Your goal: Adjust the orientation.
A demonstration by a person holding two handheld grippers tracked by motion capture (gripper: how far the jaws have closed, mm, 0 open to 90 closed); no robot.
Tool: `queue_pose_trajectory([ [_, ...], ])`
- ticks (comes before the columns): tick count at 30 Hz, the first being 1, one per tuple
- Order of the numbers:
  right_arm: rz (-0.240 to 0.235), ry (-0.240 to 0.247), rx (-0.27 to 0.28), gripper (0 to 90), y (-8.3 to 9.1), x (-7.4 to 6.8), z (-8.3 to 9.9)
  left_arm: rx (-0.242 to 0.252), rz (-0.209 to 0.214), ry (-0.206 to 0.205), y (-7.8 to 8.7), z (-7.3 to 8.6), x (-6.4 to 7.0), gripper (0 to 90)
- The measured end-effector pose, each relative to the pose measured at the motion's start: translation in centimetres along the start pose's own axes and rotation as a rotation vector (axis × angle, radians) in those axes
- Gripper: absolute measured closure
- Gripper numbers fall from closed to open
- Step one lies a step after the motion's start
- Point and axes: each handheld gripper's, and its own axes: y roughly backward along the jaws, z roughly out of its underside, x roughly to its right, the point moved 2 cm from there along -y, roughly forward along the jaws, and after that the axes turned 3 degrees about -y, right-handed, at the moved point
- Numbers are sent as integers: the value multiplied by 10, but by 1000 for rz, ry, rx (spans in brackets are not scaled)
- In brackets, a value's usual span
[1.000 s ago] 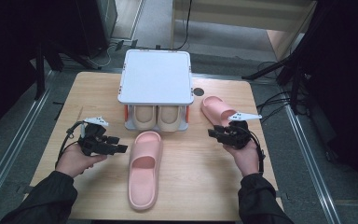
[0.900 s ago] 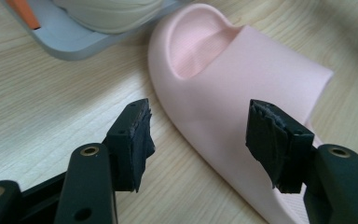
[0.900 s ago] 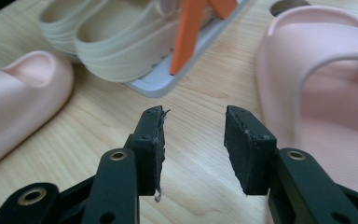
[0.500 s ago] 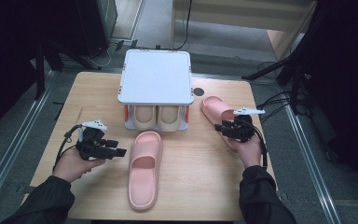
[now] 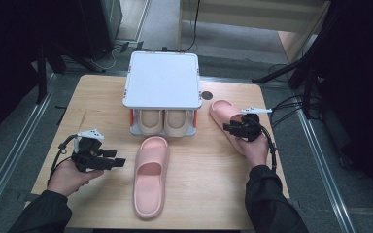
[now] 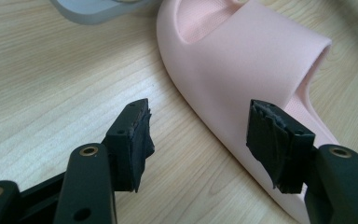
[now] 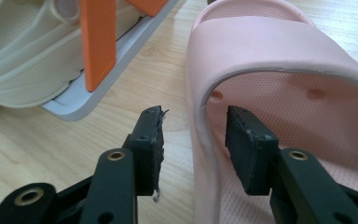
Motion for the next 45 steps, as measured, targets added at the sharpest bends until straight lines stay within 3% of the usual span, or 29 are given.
queue_pose_trajectory([
  [3,8,0,-15,644,-6,2,-1,9,13,16,1,1,-1,397],
  [7,5,-37,-11,762,-10,5,-1,11,11,18,2,2,-1,400],
  [14,61,27,17,854,-4,0,-10,8,10,19,1,2,-2,400],
  [16,74,41,21,855,-1,-3,-13,11,13,20,1,2,-2,399],
  [26,27,24,33,856,20,-22,-18,23,1,8,0,0,-3,381],
  [30,12,54,16,855,35,-34,-13,22,0,5,-1,-1,-3,379],
  [37,-23,46,42,855,63,-53,-2,25,5,-16,-6,-7,-2,380],
  [45,-52,76,38,854,80,-80,15,31,5,-38,-10,-17,1,408],
])
